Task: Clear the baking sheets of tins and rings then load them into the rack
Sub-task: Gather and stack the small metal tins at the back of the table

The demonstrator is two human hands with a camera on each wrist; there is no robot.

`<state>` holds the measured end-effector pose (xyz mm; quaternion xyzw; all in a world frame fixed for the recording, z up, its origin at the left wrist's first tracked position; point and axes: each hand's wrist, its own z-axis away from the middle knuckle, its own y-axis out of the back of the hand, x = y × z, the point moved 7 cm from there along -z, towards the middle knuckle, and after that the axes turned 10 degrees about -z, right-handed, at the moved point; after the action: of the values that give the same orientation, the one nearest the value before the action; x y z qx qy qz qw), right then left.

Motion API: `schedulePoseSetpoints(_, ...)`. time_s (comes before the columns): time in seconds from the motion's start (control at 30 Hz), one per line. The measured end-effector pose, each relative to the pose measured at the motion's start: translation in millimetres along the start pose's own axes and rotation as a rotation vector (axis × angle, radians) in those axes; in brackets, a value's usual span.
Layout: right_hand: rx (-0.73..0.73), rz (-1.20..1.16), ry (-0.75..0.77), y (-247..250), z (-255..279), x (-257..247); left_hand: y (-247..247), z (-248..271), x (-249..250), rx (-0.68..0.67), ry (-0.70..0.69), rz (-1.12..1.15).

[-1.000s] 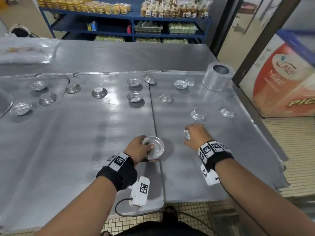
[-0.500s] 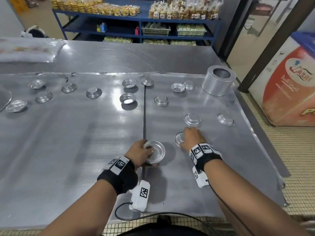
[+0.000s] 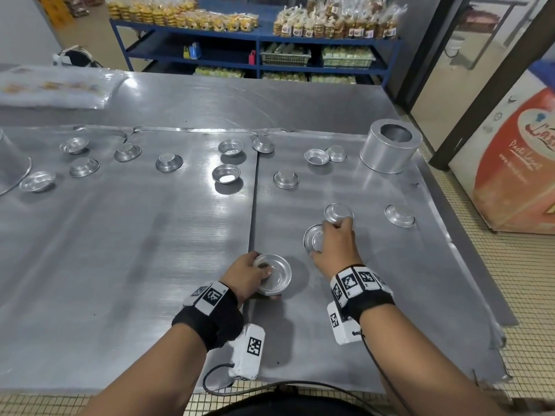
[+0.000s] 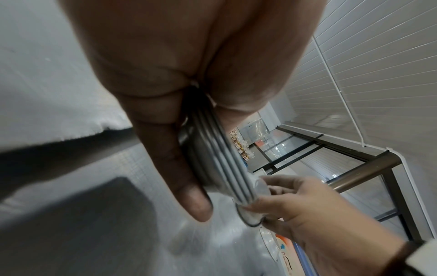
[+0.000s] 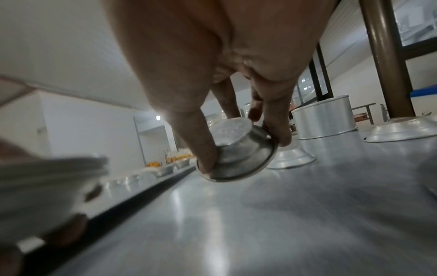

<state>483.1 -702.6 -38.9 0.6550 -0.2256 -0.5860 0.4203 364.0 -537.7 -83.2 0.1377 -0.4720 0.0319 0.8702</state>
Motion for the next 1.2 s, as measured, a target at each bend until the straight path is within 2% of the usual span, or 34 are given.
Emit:
schedulePoseSetpoints(0.23, 0.172, -0.342, 0.147, 27, 30, -26, -11, 5, 2, -0.021, 0.075, 0.199)
schedulePoseSetpoints(0.37, 0.078, -0.569, 0.202, 11, 39, -26, -12, 3, 2, -0.057, 0.112, 0.274)
schedulePoseSetpoints(0.53, -0.071, -0.669, 0.235, -6, 48, -29, -16, 4, 8, -0.131, 0.082, 0.268)
schedulePoseSetpoints(0.67, -0.178, -0.651, 0.227, -15, 51, -30, -18, 3, 10, -0.122, 0.085, 0.295)
schedulePoseSetpoints(0.83, -0.298, -0.737, 0.187, -19, 51, -26, -17, 2, 10, -0.123, 0.038, 0.268)
schedulePoseSetpoints(1.03, -0.516, -0.731, 0.125, -26, 41, -13, -12, -3, 9, -0.054, 0.041, 0.258)
schedulePoseSetpoints(1.1, -0.532, -0.632, 0.116, -27, 29, -6, -10, -4, 8, -0.037, 0.051, 0.263)
schedulePoseSetpoints(1.2, -0.436, -0.301, 0.172, -19, 3, 4, -6, -6, 6, -0.019, 0.063, 0.254)
